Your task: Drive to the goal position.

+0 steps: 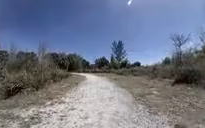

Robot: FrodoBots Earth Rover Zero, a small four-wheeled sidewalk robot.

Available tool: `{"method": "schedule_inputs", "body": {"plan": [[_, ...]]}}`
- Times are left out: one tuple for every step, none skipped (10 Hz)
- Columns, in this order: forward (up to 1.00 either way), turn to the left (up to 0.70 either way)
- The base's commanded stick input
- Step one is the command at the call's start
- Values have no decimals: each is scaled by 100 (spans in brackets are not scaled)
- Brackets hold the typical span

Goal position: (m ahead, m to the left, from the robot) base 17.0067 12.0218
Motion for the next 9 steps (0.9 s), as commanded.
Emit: {"method": "schedule_inputs", "body": {"plan": [[70, 0], [70, 0], [70, 0], [70, 0], [70, 0], [70, 0], [70, 0], [70, 0], [70, 0]]}}
